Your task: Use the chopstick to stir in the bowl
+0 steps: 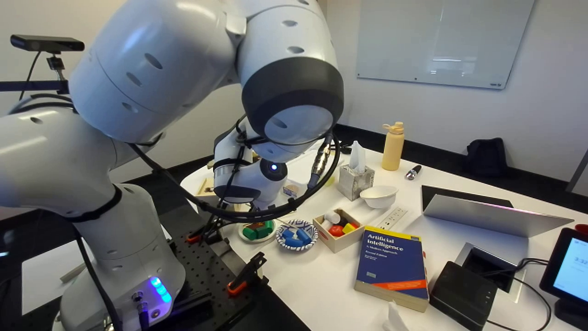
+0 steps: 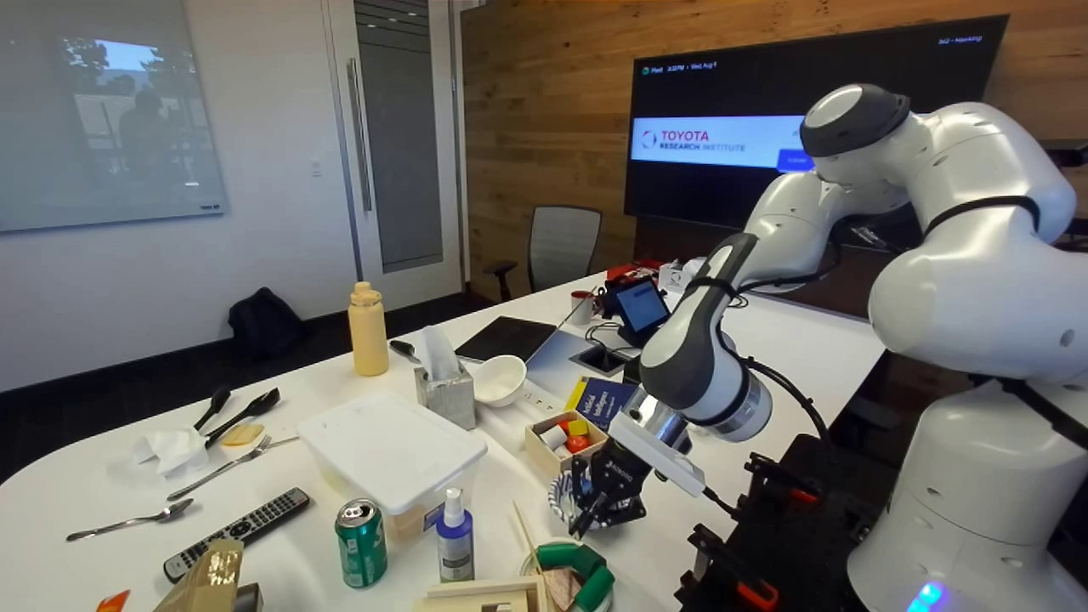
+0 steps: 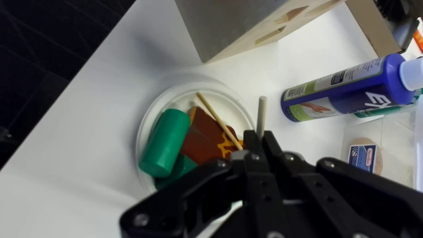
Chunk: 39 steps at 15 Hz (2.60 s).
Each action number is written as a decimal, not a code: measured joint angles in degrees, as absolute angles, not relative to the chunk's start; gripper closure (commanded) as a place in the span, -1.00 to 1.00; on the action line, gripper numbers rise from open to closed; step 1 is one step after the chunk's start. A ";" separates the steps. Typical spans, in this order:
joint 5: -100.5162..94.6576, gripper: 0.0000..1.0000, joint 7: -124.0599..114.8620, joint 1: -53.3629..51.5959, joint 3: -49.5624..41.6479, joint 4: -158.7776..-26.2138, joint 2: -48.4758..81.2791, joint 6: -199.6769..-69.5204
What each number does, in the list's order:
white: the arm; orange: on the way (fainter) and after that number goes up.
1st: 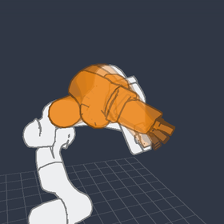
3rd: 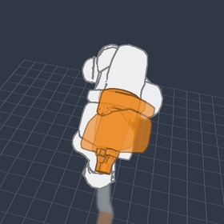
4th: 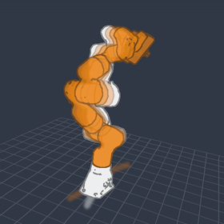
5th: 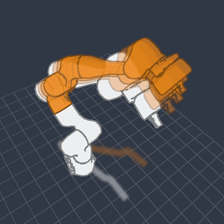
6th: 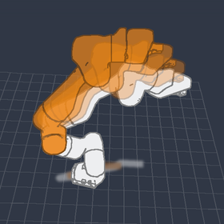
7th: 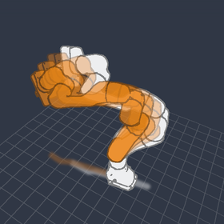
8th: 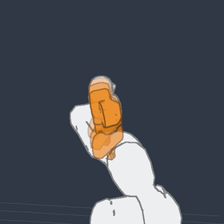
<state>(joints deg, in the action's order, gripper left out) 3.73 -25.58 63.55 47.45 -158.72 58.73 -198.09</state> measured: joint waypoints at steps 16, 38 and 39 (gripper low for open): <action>4.65 0.97 -28.25 62.58 48.58 -158.79 54.23 -198.01; 11.06 0.97 -27.98 58.43 47.08 -158.74 56.08 -197.91; 11.50 0.97 -28.55 57.77 47.00 -158.74 55.36 -197.91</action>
